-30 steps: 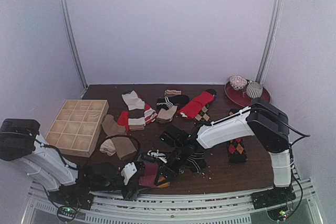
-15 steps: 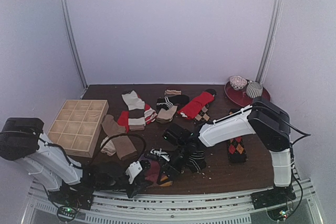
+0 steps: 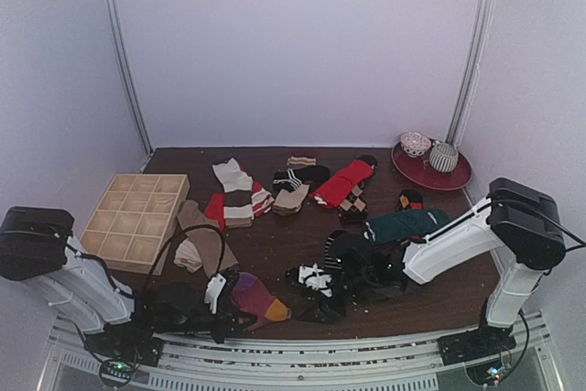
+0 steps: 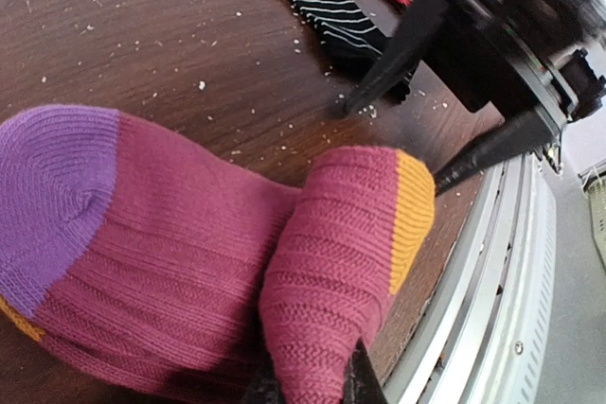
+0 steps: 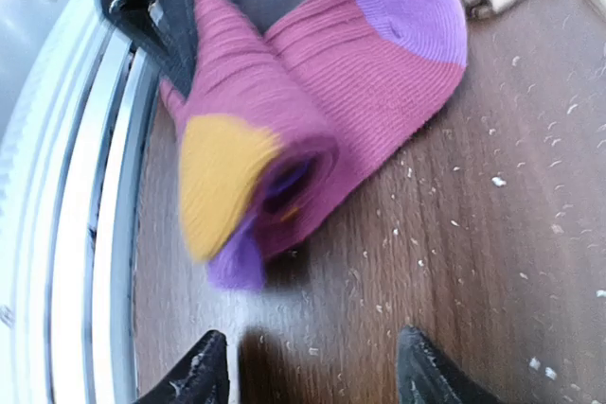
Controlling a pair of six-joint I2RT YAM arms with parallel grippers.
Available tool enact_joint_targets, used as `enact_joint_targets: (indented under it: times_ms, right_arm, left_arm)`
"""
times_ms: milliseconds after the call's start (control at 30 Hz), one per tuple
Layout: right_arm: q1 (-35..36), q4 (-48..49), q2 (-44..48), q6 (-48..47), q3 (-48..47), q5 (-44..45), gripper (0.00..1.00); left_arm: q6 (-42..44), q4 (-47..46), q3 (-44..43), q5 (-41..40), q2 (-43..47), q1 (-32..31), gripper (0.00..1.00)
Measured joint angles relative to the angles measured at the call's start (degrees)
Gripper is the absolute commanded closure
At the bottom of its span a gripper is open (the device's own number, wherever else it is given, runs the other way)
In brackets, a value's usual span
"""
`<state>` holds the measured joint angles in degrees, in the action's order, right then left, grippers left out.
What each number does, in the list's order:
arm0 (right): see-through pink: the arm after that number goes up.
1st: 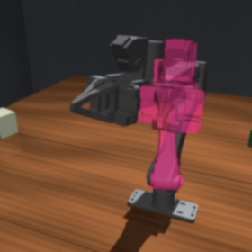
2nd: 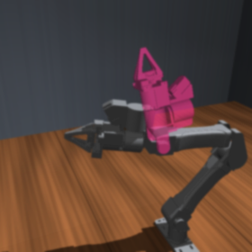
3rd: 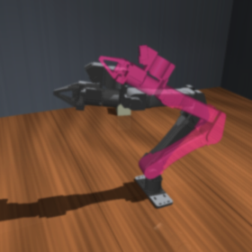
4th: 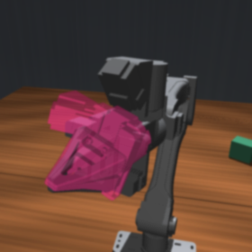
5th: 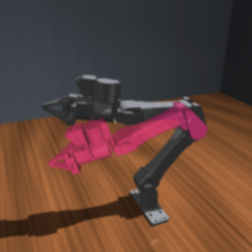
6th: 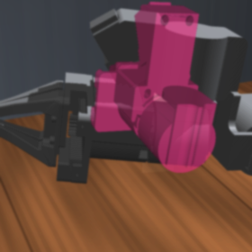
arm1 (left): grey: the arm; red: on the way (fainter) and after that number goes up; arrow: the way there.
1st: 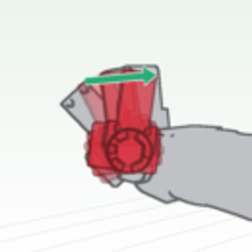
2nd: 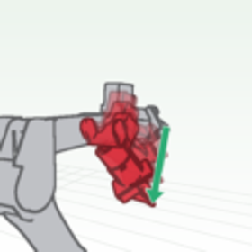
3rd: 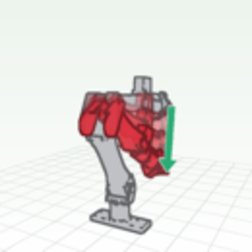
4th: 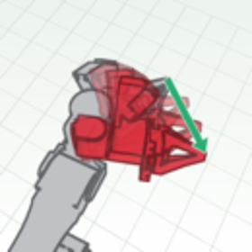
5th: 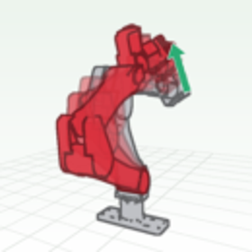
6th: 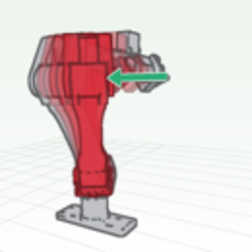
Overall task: Roll the socks
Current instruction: Roll a pair of socks at the center of the board.
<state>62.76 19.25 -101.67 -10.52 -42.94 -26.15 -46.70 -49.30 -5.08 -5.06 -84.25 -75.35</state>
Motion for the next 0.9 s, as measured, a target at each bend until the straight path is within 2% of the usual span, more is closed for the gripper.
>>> enact_joint_targets:
  times_ms: [133,367,767,833,900]
  right_arm:
    - [2.6,8.5,1.4,-8.6,3.6,4.3,0.37]
    - [4.8,13.4,-1.6,-18.5,-1.6,4.9,0.37]
    - [5.7,6.0,-9.8,-23.9,-10.8,-0.3,0.4]
    - [5.7,4.4,-11.3,-24.1,-12.1,-0.3,0.45]
    - [5.6,3.7,-11.9,-24.0,-13.0,-0.6,0.54]
  left_arm:
    - [-2.8,-0.2,0.3,0.0,0.1,0.0,1.0]
    - [-4.9,-1.0,1.0,0.2,0.3,0.0,1.0]
    - [-5.7,-5.6,2.1,0.4,-2.5,0.0,1.0]
    - [-5.7,-6.4,2.2,0.4,-3.1,0.0,1.0]
    - [-5.7,-7.3,2.3,0.5,-3.7,0.1,1.0]
